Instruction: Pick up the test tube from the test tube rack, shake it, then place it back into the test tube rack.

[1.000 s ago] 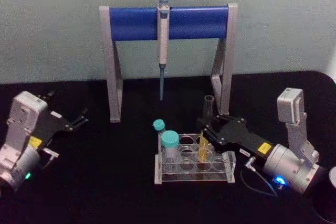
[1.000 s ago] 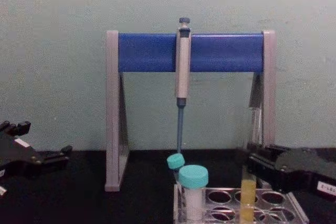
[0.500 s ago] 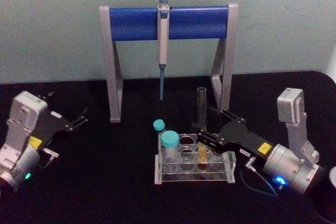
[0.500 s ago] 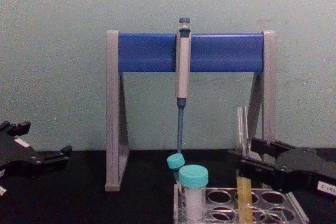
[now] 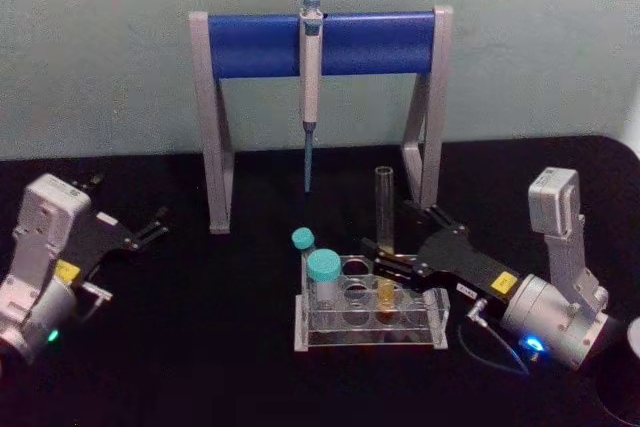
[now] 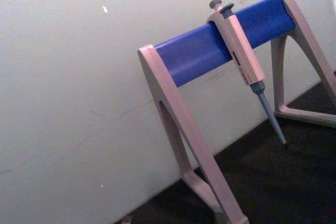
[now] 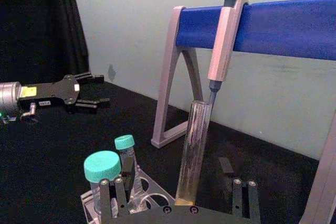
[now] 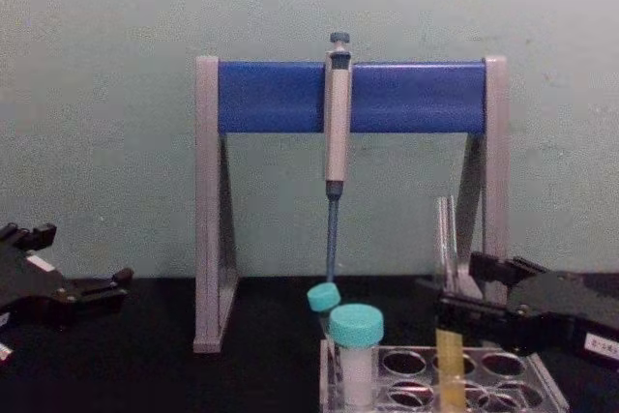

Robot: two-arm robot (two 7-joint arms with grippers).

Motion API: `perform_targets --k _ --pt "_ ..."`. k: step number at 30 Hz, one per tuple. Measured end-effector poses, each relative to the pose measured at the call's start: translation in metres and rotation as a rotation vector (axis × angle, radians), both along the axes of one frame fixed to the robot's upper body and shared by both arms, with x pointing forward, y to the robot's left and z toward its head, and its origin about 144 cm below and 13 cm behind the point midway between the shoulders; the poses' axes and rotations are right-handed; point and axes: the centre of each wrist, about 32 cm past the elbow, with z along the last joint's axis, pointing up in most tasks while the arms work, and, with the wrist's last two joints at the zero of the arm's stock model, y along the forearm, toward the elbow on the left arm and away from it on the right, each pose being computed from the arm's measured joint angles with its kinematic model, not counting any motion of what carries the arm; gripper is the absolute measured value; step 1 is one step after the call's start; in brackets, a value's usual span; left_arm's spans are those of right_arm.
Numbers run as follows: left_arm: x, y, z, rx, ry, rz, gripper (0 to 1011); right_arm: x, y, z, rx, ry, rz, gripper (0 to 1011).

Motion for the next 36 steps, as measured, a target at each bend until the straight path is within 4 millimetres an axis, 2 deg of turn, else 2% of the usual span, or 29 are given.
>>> perform_targets --k 5,12,21,28,36 --pt "0.000 0.000 0.000 0.000 0.000 0.000 1009 0.000 -0.001 0.001 0.003 -0.002 0.002 1000" --pt "0.000 0.000 0.000 0.000 0.000 0.000 1010 -0.008 -0.013 0.005 0.004 -0.017 -0.011 1000" --pt "0.000 0.000 0.000 0.000 0.000 0.000 1010 -0.031 -0.030 0.008 0.044 -0.057 -0.178 1000" --pt "0.000 0.000 0.000 0.000 0.000 0.000 1010 -0.040 -0.027 -0.006 0.028 -0.081 -0.383 1000" --pt "0.000 0.000 0.000 0.000 0.000 0.000 1010 -0.039 -0.020 -0.024 -0.029 -0.047 -0.461 1000"
